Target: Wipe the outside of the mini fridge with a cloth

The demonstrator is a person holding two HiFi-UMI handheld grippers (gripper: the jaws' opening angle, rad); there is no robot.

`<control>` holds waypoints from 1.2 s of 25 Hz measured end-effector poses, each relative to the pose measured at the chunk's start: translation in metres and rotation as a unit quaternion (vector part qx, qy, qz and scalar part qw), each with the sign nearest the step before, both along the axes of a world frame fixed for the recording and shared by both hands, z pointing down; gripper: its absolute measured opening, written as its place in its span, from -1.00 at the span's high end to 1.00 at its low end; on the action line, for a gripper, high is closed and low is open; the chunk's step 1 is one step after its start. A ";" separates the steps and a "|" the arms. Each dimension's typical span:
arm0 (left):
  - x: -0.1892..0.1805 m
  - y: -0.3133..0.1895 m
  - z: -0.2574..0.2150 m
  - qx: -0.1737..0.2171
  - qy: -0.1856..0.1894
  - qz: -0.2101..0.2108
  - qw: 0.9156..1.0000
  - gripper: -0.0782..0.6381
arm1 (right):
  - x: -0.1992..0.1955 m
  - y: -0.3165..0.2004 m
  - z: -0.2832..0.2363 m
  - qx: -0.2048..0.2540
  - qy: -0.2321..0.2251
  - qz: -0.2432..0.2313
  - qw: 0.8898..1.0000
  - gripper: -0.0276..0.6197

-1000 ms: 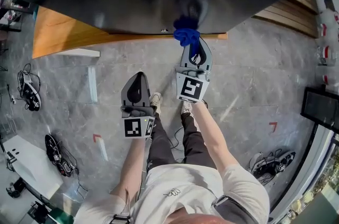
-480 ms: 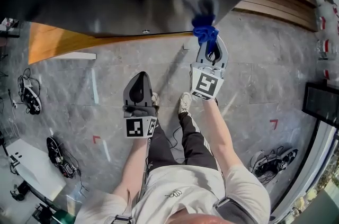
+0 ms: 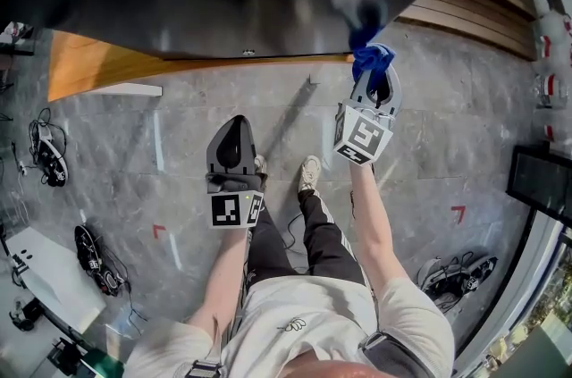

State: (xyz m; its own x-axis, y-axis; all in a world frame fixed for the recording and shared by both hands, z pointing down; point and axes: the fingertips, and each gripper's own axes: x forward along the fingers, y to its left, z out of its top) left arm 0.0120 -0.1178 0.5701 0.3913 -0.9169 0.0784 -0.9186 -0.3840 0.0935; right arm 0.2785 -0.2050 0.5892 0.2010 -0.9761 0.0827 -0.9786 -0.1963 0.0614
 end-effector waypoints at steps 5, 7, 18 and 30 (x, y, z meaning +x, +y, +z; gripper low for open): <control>-0.003 -0.006 -0.034 0.021 -0.003 -0.002 1.000 0.77 | 0.012 0.023 -0.026 -0.004 0.010 0.002 1.000 0.73; -0.005 -0.010 -0.055 0.036 0.002 -0.001 0.999 0.77 | 0.012 0.036 -0.049 0.002 0.004 -0.001 1.000 0.73; -0.016 0.016 -0.194 0.077 0.037 -0.002 0.996 0.77 | -0.052 0.127 -0.201 0.024 -0.045 -0.069 0.996 0.73; -0.062 0.017 -0.244 0.132 0.021 -0.003 0.991 0.77 | -0.160 0.136 -0.244 0.053 -0.030 -0.171 0.983 0.72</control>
State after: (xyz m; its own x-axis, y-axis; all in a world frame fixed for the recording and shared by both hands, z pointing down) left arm -0.0499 -0.1004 0.3257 0.3834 -0.9056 -0.1813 -0.9184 -0.3945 0.0286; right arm 0.1190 -0.0691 0.3451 -0.1434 -0.9894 -0.0218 -0.9897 0.1435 -0.0006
